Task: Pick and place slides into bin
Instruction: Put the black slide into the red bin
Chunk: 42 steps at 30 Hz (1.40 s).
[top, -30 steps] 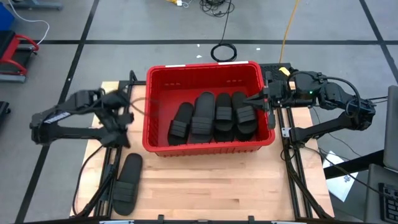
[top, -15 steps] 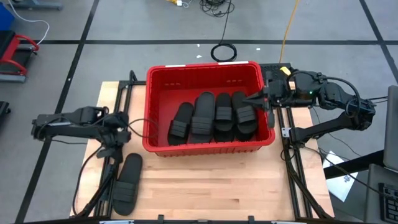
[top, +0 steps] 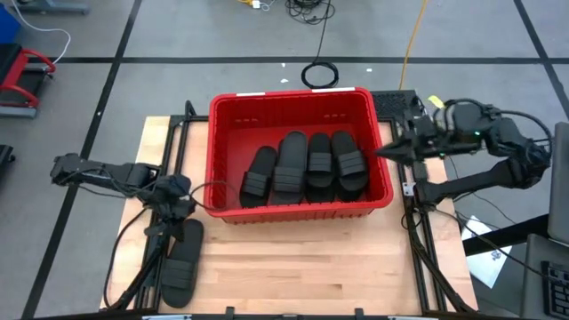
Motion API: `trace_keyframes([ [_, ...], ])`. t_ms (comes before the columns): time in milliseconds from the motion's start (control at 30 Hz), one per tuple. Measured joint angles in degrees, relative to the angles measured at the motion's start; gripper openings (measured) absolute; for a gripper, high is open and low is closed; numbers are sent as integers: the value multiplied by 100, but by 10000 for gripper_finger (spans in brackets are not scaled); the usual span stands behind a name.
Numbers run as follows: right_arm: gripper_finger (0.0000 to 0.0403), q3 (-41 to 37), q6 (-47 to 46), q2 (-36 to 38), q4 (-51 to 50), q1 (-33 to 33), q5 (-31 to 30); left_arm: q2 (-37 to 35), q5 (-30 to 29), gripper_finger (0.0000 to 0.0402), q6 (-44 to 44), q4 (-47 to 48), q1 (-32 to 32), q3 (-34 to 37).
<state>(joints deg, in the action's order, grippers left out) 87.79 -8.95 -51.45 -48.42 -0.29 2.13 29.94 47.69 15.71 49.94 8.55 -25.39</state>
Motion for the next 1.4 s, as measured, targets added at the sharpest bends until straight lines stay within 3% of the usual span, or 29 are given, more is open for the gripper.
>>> trace_keyframes([
  [133, 0, -758, -453, 501, 486, 186, 114, -1, -49, 4, 471, -512, 520, 320],
  [333, 0, -2487, -904, 1265, 1643, 218, -64, -3, -677, 4, 1335, -1468, 1308, 667],
  [533, 0, -3505, -1317, 1646, 2955, 218, -59, -3, -750, 10, 2762, -2192, 1994, 1056],
  [700, 0, -3704, -1555, 1686, 3102, 218, -51, -3, -1016, 54, 3542, -3187, 2474, 1362],
  [933, 0, -3714, -1638, 1691, 3110, 218, -37, 2, -1709, 144, 4238, -3423, 2822, 1471],
  [1067, 0, -3714, -1655, 1691, 3107, 218, -35, 13, -1703, 191, 4120, -3159, 3113, 1526],
  [1167, 0, -3714, -1718, 1691, 3108, 218, -34, 15, -1553, 221, 4538, -3150, 3421, 1692],
  [1400, 0, -3714, -1877, 1691, 3107, 218, -32, 16, -1539, 266, 5291, -3936, 4014, 2012],
])
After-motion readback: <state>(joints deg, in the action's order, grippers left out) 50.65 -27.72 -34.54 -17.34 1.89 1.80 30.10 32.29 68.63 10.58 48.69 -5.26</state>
